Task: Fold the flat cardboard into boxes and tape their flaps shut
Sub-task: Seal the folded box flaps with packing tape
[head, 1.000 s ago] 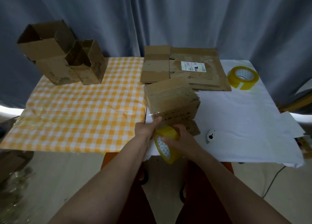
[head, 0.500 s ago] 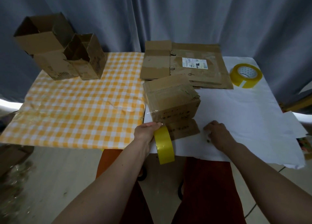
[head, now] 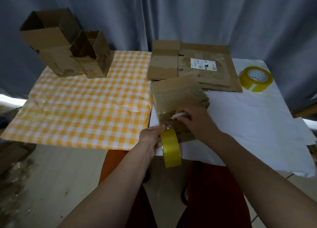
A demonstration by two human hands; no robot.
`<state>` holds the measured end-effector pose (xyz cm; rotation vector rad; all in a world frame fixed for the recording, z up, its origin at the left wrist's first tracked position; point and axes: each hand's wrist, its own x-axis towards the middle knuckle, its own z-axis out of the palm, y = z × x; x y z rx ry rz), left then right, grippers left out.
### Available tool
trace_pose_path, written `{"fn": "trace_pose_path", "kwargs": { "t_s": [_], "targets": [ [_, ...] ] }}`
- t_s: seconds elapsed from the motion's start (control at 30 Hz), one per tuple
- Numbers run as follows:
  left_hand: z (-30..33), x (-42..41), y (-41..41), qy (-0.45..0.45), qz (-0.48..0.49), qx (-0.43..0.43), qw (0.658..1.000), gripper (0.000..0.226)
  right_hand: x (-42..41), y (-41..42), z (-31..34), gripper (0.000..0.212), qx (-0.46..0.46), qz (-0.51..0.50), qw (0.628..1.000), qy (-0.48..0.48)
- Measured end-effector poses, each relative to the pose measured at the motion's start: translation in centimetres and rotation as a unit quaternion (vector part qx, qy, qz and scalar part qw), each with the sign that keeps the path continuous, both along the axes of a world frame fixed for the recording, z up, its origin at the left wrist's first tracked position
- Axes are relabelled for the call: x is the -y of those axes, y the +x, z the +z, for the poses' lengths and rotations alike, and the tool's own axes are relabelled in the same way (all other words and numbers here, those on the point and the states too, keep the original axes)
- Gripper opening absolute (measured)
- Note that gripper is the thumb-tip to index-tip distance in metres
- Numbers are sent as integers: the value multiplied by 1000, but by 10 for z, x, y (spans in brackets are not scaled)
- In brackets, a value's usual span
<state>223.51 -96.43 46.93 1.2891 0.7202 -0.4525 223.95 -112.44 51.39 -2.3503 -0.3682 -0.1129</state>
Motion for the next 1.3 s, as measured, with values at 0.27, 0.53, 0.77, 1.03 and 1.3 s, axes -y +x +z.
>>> {"fn": "trace_pose_path", "kwargs": {
  "t_s": [0.27,0.53,0.77,1.03,1.3],
  "targets": [
    [-2,-3,1,9,4,10,1000,7,-28,15,-14,22,61,94,968,-226],
    [2,-9,3,10,-13,15,1000,12,23,1,-15,17,31,35,975,-215],
    [4,-10,2,3,-28,7,1000,17,86,-15,-67,10,-119,-150,975,-109],
    [8,-6,0,8,-29,5,1000,32,76,-13,-62,26,-95,-196,957,-191],
    [12,-9,5,-33,-92,-27,995,8,-23,54,-10,57,14,101,960,-260]
  ]
}}
